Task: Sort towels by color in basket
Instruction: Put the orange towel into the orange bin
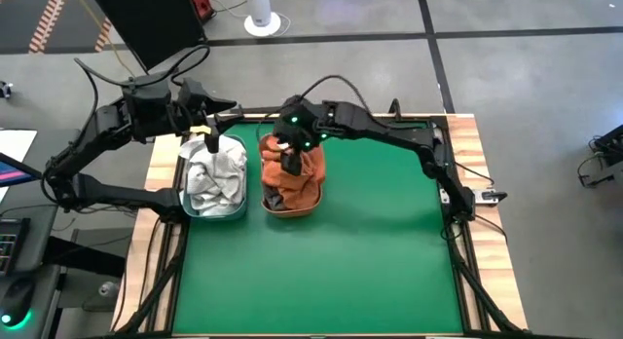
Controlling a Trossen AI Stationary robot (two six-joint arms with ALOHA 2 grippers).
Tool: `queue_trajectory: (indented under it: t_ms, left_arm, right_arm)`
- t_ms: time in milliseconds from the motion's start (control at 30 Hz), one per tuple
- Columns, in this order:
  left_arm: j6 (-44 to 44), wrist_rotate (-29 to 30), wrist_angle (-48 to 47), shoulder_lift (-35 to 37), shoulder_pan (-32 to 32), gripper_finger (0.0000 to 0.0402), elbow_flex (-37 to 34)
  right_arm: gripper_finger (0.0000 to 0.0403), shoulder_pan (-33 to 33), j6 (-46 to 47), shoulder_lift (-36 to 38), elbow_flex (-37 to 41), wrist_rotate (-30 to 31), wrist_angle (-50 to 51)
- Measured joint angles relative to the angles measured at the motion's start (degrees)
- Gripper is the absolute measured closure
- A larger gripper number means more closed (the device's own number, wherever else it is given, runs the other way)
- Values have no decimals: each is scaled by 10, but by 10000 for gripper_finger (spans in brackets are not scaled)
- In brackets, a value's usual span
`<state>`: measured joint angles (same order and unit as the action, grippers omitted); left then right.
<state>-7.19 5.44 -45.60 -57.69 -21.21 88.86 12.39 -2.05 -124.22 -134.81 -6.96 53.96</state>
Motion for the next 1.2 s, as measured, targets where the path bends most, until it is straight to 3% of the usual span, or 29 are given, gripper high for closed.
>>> queue_trajectory:
  t_ms: [300, 467, 667, 967, 1100, 1200]
  left_arm:
    - [-10, 0, -3, 17, 0, 200, 0]
    - [-10, 7, -6, 31, 0, 200, 0]
    - [-6, 24, -10, 44, 0, 200, 0]
    - [15, 31, -12, 44, 0, 200, 0]
    - [24, 31, -12, 40, 0, 200, 0]
    - [32, 31, -14, 40, 0, 200, 0]
  right_arm:
    - [97, 21, -40, -143, 1, -5, 106]
    - [97, 15, -41, -197, -3, -5, 115]
    - [97, 13, -44, -168, -2, 6, 118]
    - [97, 32, -44, -32, -1, 48, 66]
    - [97, 32, -31, -48, 2, 42, 37]
    - [97, 25, -6, -87, 2, 5, 13]
